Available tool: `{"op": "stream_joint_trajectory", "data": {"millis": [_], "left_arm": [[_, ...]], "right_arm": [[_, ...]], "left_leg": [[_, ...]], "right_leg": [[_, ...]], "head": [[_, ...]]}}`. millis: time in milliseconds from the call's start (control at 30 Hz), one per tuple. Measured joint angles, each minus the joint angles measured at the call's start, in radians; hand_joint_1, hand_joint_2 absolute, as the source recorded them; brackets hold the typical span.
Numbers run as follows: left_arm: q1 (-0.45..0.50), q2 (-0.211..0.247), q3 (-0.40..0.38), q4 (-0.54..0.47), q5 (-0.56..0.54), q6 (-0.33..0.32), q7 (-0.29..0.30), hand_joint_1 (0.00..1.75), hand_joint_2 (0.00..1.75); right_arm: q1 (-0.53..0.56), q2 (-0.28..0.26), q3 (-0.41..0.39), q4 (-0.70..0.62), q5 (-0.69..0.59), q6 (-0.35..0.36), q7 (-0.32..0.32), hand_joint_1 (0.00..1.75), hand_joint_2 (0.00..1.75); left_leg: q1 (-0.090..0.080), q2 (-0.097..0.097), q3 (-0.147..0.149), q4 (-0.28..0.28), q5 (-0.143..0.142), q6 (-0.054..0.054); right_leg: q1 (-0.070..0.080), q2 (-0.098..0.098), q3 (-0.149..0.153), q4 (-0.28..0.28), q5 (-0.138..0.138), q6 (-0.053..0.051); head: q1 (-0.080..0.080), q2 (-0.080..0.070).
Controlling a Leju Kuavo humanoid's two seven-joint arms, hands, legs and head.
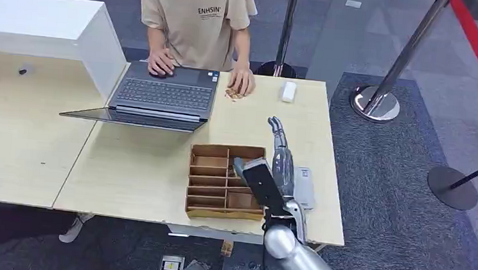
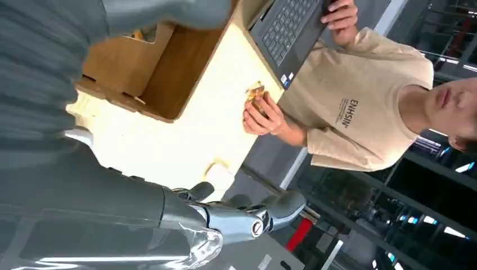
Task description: Pass the card to the sensor for recognition and then transmit it.
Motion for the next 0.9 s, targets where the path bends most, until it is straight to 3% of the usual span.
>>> {"op": "stream_joint_trajectory", "data": {"millis": [200, 500, 600, 667, 700, 733, 833, 900], "left_arm": [[0.000, 0.000, 0.000, 0.000, -0.004, 0.006, 0.002, 0.00, 0.00], [0.000, 0.000, 0.000, 0.000, -0.013, 0.009, -0.003, 0.00, 0.00], [0.000, 0.000, 0.000, 0.000, -0.017, 0.010, -0.005, 0.00, 0.00], [0.000, 0.000, 0.000, 0.000, -0.020, 0.013, -0.010, 0.00, 0.00], [0.000, 0.000, 0.000, 0.000, -0.021, 0.013, -0.013, 0.00, 0.00], [0.000, 0.000, -0.001, 0.000, -0.023, 0.013, -0.017, 0.00, 0.00], [0.000, 0.000, -0.002, 0.000, -0.033, 0.015, -0.026, 0.00, 0.00], [-0.001, 0.000, -0.005, 0.000, -0.039, 0.016, -0.033, 0.00, 0.00]], "right_arm": [[0.051, -0.050, 0.010, -0.073, 0.100, 0.025, 0.078, 1.38, 1.75], [0.083, -0.102, 0.020, -0.145, 0.114, 0.039, 0.092, 1.41, 1.75], [0.086, -0.113, 0.024, -0.158, 0.117, 0.044, 0.092, 1.20, 1.75], [0.089, -0.120, 0.026, -0.166, 0.121, 0.052, 0.092, 1.15, 1.75], [0.090, -0.123, 0.027, -0.168, 0.123, 0.055, 0.092, 0.89, 1.75], [0.090, -0.125, 0.028, -0.169, 0.129, 0.057, 0.092, 0.51, 1.75], [0.093, -0.133, 0.033, -0.170, 0.149, 0.066, 0.092, 0.23, 1.75], [0.093, -0.137, 0.039, -0.164, 0.172, 0.067, 0.092, 0.17, 1.75]], "left_leg": [[0.000, 0.000, 0.000, 0.000, 0.000, 0.000], [0.000, 0.000, 0.000, 0.000, 0.000, 0.000], [0.000, 0.000, 0.000, 0.000, 0.000, 0.000], [0.000, 0.000, 0.000, 0.000, 0.000, 0.000], [0.000, 0.000, 0.000, 0.000, 0.000, 0.000], [0.000, 0.000, 0.000, 0.000, 0.000, 0.000], [0.000, 0.000, 0.000, 0.000, 0.000, 0.000], [0.000, 0.000, 0.000, 0.000, 0.000, 0.000]], "right_leg": [[0.000, 0.000, 0.000, 0.000, 0.000, 0.000], [0.000, 0.000, 0.000, 0.000, 0.000, 0.000], [0.000, 0.000, 0.000, 0.000, 0.000, 0.000], [0.000, 0.000, 0.000, 0.000, 0.000, 0.000], [0.000, 0.000, 0.000, 0.000, 0.000, 0.000], [0.000, 0.000, 0.000, 0.000, 0.000, 0.000], [0.000, 0.000, 0.000, 0.000, 0.000, 0.000], [0.000, 0.000, 0.000, 0.000, 0.000, 0.000]], "head": [[0.000, 0.000], [0.000, 0.000], [0.000, 0.000], [0.000, 0.000], [0.000, 0.000], [0.000, 0.000], [0.000, 0.000], [0.000, 0.000]]}}
